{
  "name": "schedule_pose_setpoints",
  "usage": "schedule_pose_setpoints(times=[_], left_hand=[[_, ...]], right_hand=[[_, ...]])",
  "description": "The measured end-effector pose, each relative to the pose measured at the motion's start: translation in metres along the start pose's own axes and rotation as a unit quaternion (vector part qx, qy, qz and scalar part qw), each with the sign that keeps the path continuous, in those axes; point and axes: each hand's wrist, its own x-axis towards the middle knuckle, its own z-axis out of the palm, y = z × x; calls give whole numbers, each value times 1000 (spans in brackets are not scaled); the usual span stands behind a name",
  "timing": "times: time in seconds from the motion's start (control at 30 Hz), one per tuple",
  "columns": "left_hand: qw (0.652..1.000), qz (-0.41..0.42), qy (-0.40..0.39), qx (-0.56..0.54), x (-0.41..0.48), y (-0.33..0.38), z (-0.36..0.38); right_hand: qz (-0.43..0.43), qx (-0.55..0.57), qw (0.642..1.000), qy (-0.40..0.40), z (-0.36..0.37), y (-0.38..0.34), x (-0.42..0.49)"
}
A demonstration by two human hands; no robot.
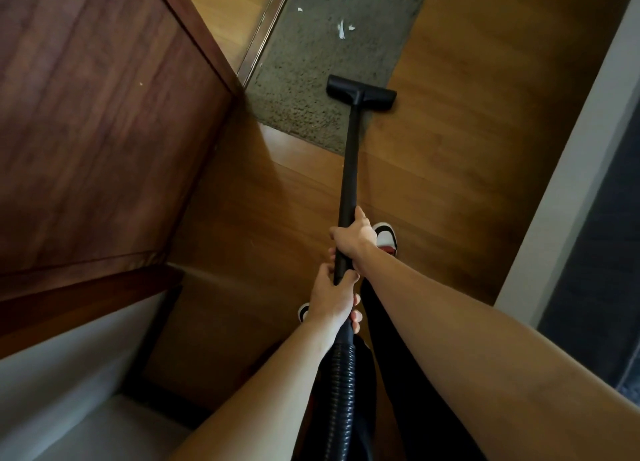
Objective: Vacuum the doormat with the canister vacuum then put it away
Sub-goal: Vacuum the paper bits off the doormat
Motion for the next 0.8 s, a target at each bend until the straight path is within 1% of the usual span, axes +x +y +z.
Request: schedule_pose_setpoints(times=[0.13,0.27,0.4,0.6,0.8], left_hand=[[1000,-1,4,-17,0,1,-3],[999,7,13,-34,10,12,-7],[998,19,25,-46,23,32,-3],[997,5,37,-65,45,75,20],[996,-3,35,-87,61,110,39]], right_hand=[[-2,10,1000,-14,4,-1,1],[-9,48,998,-43,5,-12,6],[-14,66,997,-43,2,-33,19],[-37,28,998,-30,-12,-71,51],[-46,-6,998,-33,-27,-104,76]])
